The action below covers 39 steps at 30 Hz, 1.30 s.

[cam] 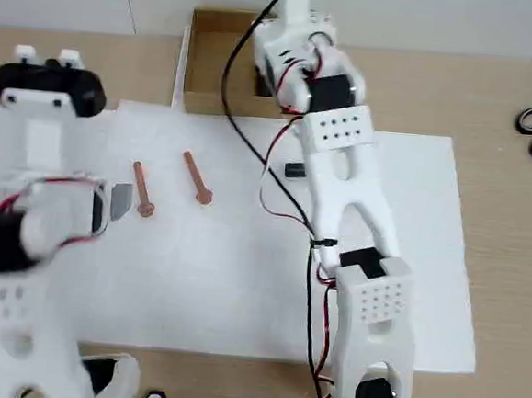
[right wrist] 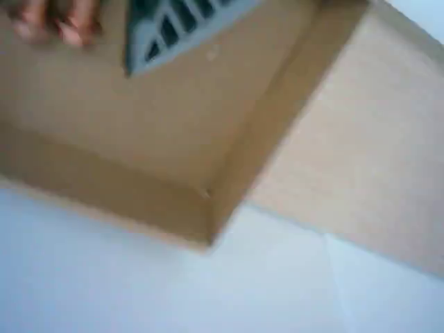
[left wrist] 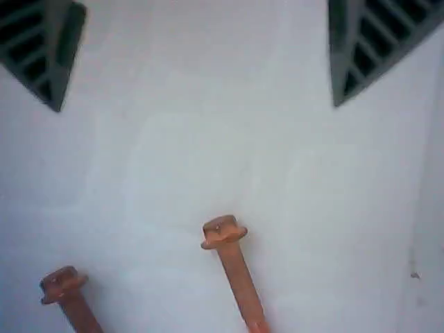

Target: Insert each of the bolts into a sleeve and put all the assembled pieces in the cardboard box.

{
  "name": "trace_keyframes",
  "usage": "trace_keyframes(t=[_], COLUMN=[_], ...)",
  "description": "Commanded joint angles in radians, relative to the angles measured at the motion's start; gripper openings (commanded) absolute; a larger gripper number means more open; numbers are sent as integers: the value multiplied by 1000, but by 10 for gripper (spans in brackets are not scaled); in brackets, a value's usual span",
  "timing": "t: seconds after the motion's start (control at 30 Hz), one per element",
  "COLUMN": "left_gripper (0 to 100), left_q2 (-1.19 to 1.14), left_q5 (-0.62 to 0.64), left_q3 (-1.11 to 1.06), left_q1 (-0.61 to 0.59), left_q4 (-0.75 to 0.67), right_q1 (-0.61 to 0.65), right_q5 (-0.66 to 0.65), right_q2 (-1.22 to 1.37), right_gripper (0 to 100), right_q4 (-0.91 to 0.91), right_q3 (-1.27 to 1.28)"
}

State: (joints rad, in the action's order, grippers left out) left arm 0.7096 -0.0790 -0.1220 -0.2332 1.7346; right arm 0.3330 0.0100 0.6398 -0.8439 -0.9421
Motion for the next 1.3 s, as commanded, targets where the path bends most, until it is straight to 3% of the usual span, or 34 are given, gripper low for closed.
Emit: trace_keyframes(t=[0.0,0.2,0.47,0.8,1.27], left_gripper=[236,236,236,236,236], left_q2=[81,126,180,285,365], left_q5=[-17,-15,-9,-9,-8], left_q3=[36,-45,-94,-111,-302], left_q1=[5,-2,-2,-2,-2], left_q4=[11,11,11,12,-61], right_q1=[-28,-41,-177,-226,-209], right_q5=[-6,-6,-5,-8,-14], right_q2=[-76,-68,-88,-302,-255], right_gripper=[151,151,151,151,155], right_q4=[-61,-245,-406,-826,-782], right_q3=[-52,-46,-68,-239,198])
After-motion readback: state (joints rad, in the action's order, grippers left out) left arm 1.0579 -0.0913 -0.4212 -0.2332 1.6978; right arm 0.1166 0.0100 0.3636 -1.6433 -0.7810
